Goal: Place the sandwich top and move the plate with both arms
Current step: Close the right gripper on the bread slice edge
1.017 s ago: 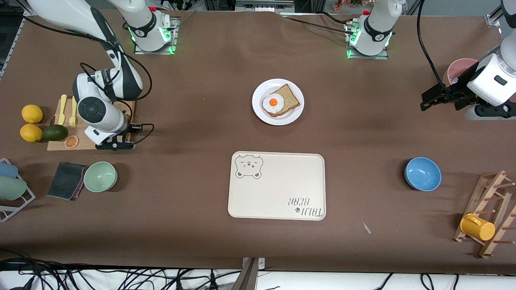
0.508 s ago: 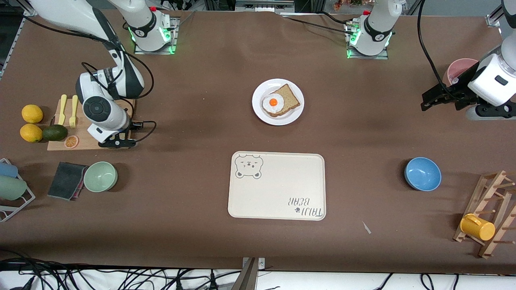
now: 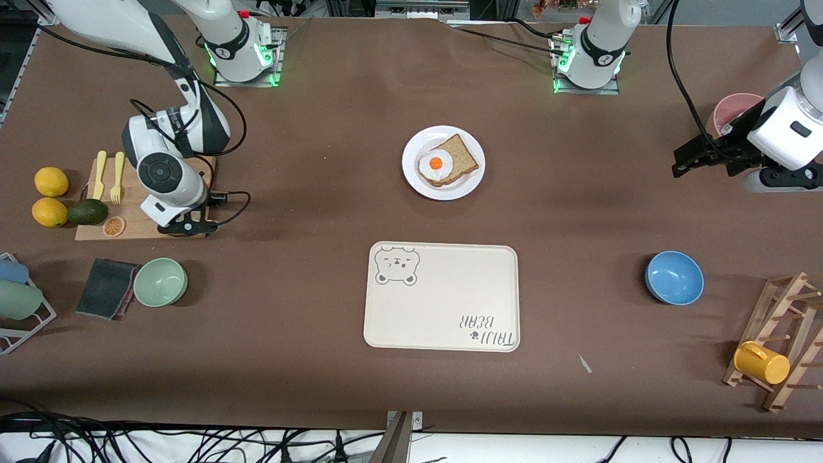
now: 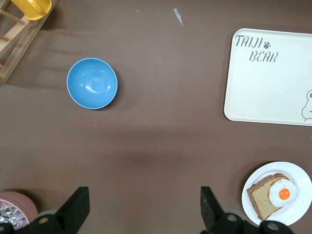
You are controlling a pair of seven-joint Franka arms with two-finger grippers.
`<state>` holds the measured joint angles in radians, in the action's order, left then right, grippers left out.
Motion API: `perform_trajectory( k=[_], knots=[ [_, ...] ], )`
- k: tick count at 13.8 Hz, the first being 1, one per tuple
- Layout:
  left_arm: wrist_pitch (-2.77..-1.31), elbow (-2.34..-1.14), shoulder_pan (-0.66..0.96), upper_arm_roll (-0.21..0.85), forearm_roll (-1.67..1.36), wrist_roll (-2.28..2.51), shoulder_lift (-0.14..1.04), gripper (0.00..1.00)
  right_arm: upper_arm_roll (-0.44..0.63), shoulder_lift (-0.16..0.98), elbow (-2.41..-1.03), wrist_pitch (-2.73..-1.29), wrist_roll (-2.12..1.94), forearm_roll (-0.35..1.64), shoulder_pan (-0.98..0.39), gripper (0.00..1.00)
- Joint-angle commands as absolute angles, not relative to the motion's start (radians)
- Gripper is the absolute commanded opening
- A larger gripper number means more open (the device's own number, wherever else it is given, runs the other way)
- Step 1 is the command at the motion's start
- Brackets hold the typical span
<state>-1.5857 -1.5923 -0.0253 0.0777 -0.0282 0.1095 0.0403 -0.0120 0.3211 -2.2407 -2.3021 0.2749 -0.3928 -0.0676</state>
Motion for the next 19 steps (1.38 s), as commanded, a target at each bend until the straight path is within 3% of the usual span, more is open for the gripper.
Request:
perform_trajectory(
  k=[1,10,12,16,19],
  knots=[
    [-1.572,-1.572,-0.032,0.077,-0.043,0.081,0.048,1.00,-0.011,0.310,-2.258,-2.316,0.296,-0.425,-0.063,0.51],
    [-1.572,-1.572,-0.032,0.075,-0.043,0.081,0.048,1.00,0.008,0.350,-2.260,-2.368,0.327,-0.449,-0.063,0.50],
    [-1.572,-1.572,-0.032,0.077,-0.043,0.081,0.048,1.00,0.008,0.354,-2.260,-2.368,0.339,-0.451,-0.063,0.43],
    [-1.572,-1.572,-0.032,0.075,-0.043,0.081,0.048,1.00,0.008,0.354,-2.261,-2.365,0.339,-0.453,-0.063,0.09],
    [-1.572,-1.572,-0.032,0.075,-0.043,0.081,0.048,1.00,0.008,0.354,-2.260,-2.365,0.341,-0.451,-0.063,0.00]
  ],
)
